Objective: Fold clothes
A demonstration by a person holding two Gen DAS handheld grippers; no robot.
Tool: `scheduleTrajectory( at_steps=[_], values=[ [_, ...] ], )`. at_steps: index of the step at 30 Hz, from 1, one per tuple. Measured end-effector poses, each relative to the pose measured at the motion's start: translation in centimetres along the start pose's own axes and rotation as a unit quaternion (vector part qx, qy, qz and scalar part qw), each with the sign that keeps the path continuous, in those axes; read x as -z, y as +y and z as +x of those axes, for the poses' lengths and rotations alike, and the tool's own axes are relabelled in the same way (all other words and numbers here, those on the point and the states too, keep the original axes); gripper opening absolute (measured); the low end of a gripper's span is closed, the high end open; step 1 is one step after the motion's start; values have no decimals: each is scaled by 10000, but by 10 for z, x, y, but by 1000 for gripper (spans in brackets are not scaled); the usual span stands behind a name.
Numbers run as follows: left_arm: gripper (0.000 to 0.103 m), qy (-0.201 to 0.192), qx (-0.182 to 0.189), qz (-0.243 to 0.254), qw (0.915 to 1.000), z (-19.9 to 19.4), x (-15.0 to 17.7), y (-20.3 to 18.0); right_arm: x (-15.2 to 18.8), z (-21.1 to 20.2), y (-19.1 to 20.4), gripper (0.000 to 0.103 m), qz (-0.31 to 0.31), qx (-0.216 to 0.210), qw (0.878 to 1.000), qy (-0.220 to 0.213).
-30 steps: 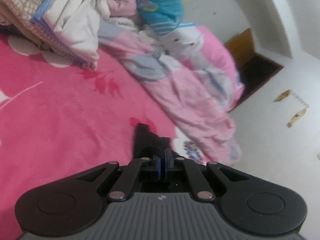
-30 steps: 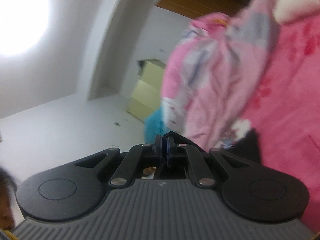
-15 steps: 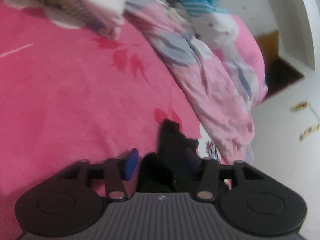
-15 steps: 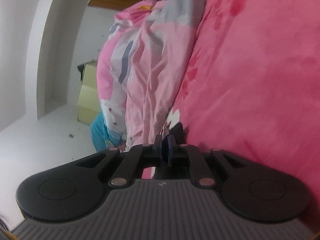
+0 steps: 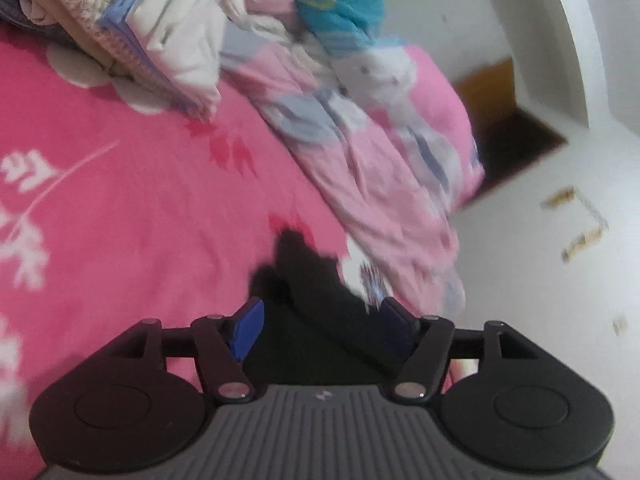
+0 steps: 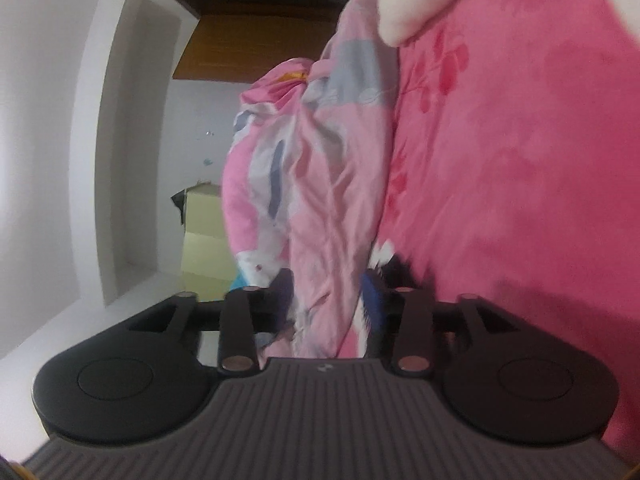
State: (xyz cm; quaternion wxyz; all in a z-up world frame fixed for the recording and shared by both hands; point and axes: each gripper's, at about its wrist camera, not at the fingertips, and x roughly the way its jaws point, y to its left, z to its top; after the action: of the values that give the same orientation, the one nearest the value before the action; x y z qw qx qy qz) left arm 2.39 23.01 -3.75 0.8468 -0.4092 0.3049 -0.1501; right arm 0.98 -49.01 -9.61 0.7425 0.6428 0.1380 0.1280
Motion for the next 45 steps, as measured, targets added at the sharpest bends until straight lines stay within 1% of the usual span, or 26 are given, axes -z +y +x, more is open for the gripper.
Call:
scheduleTrajectory(
  at_steps=[1,3,5,7,8,10,12,13,15,17,18,19,20,21,22,24,27,28,29,31,34,38,42,45],
  values=[
    [67,142,37,63,9999,-7,9,-4,9,-12,7,52,-8,57,9999,82],
    [69,463,161,77,9988,-10,31,-5,29,-29,16,58,28,316,9990,314],
    [70,767,288,30,9966,-8,55,-3,50,-38,16,64,143,724,9956,572],
    [72,958,331,-60,9948,0,77,2,69,-41,8,65,240,1093,9908,764],
    [72,1015,267,-33,9945,5,85,4,78,-41,3,65,285,1270,9878,851],
    [72,1034,43,158,9945,16,99,3,89,-37,-7,65,289,1529,9838,890],
    [72,851,-133,402,9955,25,106,-1,97,-30,-17,64,265,1701,9813,855],
    [71,731,-171,466,9961,29,106,-2,98,-25,-20,64,245,1671,9825,789],
    [65,444,-295,552,9971,36,106,-4,98,-15,-23,64,212,1590,9849,649],
    [47,215,-407,476,9978,44,103,-2,98,-8,-23,64,195,1590,9858,494],
    [41,138,-461,422,9980,48,101,-1,98,-7,-23,64,174,1592,9862,422],
    [26,88,-519,380,9979,52,100,-1,97,-6,-22,64,139,1594,9865,363],
    [14,57,-593,365,9976,55,99,0,97,-6,-21,61,95,1595,9867,311],
    [14,48,-655,388,9971,57,99,-1,98,-5,-20,58,60,1603,9867,259],
    [13,39,-681,419,9968,56,99,-1,99,-5,-20,52,50,1619,9866,212],
    [10,17,-729,502,9961,55,100,-3,98,-8,-22,49,68,1597,9870,171],
    [7,-24,-796,699,9944,51,103,-7,98,-11,-26,39,163,1560,9876,72],
    [6,-35,-816,737,9939,50,104,-7,98,-11,-28,30,147,1560,9876,30],
    [6,-59,-826,760,9937,48,105,-8,98,-11,-30,18,127,1568,9876,-3],
    [5,-137,-834,829,9930,44,107,-10,98,-11,-37,6,164,1551,9878,-47],
    [4,-287,-828,950,9916,35,110,-17,99,-18,-40,4,185,1413,9897,-101],
    [3,-427,-692,966,9920,14,111,-26,101,-29,-34,3,82,1285,9916,-78],
    [3,-389,-625,1007,9922,-7,116,-35,103,-44,-23,2,-53,1155,9933,58],
    [3,-295,-587,1015,9927,-26,124,-36,107,-56,-16,2,-150,1207,9924,205]
  ],
)
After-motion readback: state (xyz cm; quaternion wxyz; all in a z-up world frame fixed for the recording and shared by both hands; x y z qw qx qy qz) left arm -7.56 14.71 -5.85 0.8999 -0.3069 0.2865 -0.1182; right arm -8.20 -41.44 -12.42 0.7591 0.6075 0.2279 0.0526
